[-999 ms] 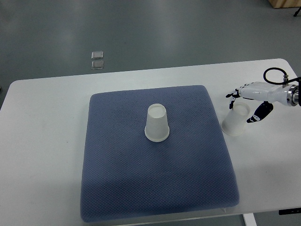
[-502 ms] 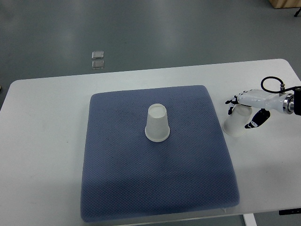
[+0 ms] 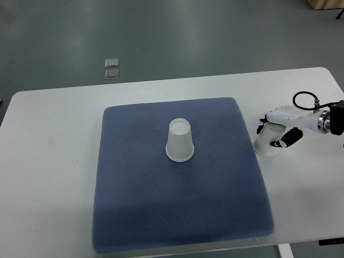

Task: Stack paper cups
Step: 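Close the right hand fingers around the white cup beside the pad, then lift the held cup and carry it over the cup on the pad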

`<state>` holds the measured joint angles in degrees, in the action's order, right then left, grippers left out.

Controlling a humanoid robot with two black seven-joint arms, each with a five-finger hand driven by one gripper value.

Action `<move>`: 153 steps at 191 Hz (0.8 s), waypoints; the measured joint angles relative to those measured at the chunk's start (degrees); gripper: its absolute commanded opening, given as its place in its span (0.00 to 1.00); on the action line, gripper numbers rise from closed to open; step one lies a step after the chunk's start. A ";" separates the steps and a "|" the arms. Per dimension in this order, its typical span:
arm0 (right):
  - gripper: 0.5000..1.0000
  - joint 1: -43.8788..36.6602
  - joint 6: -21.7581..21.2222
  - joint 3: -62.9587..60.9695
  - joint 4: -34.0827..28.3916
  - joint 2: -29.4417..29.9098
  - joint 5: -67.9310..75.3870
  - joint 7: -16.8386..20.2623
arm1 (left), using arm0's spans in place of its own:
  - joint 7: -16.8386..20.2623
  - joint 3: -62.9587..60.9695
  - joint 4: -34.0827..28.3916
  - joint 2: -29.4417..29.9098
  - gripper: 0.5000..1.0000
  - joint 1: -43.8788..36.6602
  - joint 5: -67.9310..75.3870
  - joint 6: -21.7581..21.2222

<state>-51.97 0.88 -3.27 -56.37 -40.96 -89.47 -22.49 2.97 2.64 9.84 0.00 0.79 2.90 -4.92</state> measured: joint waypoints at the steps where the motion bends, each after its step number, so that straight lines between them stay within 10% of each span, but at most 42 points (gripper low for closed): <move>1: 0.17 0.00 0.00 0.00 0.00 0.00 0.00 0.00 | 0.00 0.00 0.00 0.00 1.00 0.00 0.00 0.00; 153: 0.17 -8.10 -2.44 -0.44 -1.40 -1.04 0.84 -0.59 | 0.01 0.00 0.01 0.00 1.00 0.00 0.00 0.00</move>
<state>-60.07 -1.55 -3.71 -57.77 -42.00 -88.63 -23.08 2.98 2.64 9.85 0.00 0.79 2.90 -4.92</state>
